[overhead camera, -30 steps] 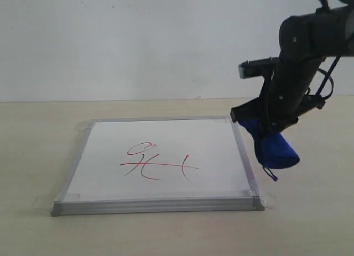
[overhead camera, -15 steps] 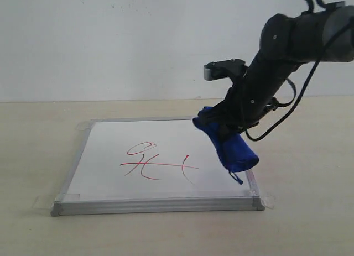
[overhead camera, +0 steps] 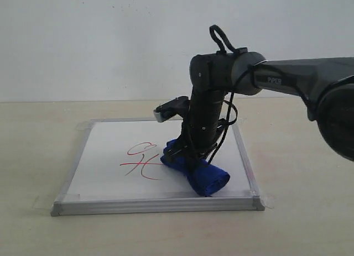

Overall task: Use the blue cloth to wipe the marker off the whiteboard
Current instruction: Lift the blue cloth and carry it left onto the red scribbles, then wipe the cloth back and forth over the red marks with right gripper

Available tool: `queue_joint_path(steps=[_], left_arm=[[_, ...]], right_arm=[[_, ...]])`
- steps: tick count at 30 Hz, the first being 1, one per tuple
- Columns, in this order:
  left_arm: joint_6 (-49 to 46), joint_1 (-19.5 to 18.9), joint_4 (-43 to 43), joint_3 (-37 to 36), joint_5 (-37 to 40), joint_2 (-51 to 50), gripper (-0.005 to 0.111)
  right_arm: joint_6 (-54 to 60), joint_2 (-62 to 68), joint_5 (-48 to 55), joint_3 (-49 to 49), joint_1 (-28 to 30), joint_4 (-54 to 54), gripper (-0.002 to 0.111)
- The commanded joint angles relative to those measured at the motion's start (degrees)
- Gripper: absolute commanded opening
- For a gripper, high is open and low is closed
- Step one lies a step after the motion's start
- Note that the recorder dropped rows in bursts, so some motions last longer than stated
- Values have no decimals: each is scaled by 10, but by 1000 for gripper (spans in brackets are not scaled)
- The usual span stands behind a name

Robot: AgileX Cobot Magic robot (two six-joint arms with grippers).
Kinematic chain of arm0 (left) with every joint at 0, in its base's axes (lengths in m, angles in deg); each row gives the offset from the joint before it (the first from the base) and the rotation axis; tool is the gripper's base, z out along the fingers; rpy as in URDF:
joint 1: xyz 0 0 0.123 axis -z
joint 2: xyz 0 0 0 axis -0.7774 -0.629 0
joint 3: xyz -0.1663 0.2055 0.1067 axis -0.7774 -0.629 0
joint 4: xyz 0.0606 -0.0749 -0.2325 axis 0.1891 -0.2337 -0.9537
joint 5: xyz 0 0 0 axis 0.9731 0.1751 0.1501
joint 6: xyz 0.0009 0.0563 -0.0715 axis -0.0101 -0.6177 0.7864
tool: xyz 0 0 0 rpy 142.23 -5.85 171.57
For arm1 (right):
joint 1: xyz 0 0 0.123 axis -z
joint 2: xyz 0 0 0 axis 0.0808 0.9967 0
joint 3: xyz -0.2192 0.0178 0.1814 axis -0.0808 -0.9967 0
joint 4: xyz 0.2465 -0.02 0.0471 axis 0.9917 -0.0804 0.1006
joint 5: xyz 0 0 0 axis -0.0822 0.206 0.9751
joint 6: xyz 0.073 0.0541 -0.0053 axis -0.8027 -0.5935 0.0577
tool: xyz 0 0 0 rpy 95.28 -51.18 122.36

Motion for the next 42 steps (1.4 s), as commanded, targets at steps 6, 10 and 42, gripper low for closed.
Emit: queue_joint_path(steps=[6, 10, 42], left_arm=[[-3, -1, 0, -2, -2, 2, 4], [-3, -1, 0, -2, -2, 2, 4], [-3, -1, 0, -2, -2, 2, 4]], right_arm=[[83, 21, 56, -7, -85, -5, 0], [83, 21, 56, -7, -109, -9, 0], [-50, 21, -56, 46, -50, 5, 0]])
